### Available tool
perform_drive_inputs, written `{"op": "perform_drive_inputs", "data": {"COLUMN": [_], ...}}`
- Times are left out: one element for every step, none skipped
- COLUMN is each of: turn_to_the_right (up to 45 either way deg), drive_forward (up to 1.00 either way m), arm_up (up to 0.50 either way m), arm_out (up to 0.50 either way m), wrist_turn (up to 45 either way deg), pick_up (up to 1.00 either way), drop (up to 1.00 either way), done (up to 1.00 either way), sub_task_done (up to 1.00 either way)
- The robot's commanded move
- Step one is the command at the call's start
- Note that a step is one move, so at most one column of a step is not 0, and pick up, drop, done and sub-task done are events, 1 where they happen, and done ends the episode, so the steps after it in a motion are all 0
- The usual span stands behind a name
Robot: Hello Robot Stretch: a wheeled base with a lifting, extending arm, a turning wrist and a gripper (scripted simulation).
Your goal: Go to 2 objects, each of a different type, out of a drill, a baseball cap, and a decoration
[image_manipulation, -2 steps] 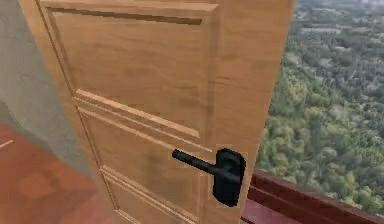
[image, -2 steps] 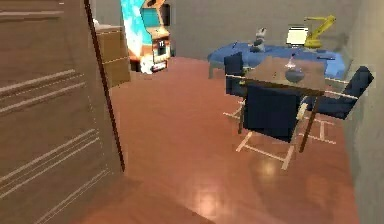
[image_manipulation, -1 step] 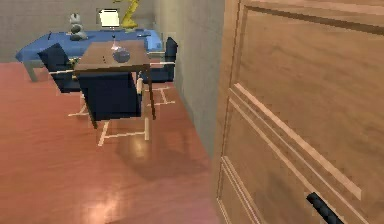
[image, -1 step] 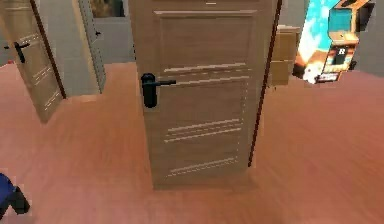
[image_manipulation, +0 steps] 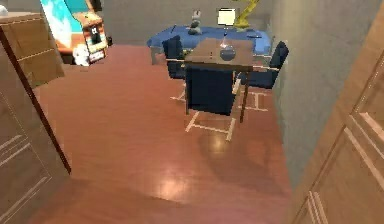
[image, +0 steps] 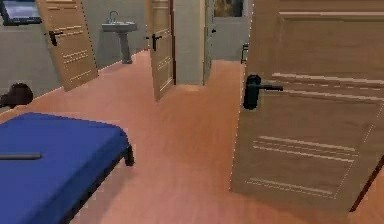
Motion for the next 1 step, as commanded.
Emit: {"op": "perform_drive_inputs", "data": {"turn_to_the_right": [0.0], "drive_forward": [1.00], "arm_up": [0.00], "arm_out": [0.00], "wrist_turn": [0.0], "pick_up": [0.00], "drop": [0.00], "done": [0.00], "sub_task_done": [0.00]}}
